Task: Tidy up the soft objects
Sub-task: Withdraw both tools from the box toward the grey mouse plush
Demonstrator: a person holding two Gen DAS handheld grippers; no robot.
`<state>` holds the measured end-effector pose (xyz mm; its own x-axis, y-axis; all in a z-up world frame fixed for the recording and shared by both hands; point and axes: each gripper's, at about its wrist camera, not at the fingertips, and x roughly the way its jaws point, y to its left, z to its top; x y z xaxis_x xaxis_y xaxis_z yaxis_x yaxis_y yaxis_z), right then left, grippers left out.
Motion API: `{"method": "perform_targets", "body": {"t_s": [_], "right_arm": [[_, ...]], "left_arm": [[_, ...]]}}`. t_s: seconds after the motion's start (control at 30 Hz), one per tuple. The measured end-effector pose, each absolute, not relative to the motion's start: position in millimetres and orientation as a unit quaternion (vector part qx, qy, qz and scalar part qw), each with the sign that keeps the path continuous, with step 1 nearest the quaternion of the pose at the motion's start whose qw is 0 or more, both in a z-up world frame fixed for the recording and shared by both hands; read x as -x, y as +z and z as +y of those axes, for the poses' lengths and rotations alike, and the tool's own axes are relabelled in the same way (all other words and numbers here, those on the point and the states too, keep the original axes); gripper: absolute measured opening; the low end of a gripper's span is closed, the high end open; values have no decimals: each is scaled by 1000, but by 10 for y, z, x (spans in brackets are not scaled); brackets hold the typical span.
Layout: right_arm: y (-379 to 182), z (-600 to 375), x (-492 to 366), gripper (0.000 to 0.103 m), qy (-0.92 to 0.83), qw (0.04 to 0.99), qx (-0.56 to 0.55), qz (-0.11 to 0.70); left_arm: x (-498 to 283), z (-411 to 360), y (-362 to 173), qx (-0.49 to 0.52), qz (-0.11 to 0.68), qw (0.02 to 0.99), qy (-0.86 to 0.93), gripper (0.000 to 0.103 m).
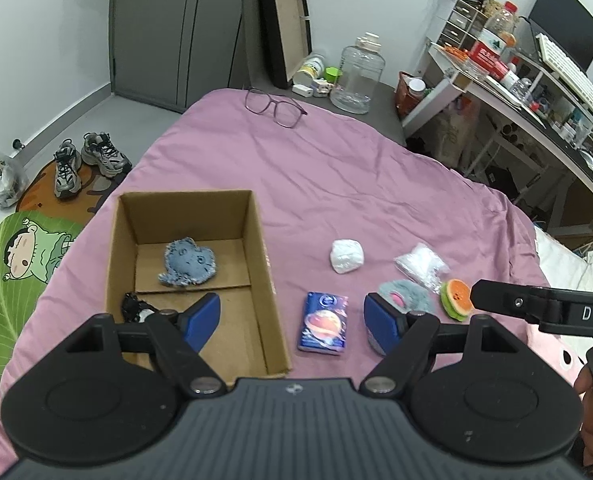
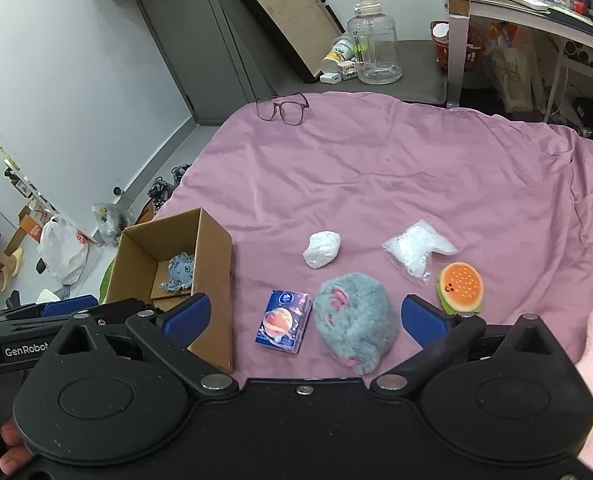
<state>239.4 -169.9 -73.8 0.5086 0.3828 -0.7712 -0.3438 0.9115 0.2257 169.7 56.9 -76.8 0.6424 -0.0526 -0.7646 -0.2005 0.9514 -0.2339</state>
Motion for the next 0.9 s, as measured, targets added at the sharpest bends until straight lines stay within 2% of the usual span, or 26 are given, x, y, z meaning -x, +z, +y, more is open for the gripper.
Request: {"method": "perform_targets", "body": {"t_s": [0.9], "right_arm": [[-839,-2082,-2145,103,202,859,-24,470]], "left_arm": [[-1536,-65,-803,150,440,883,58,78]]}}
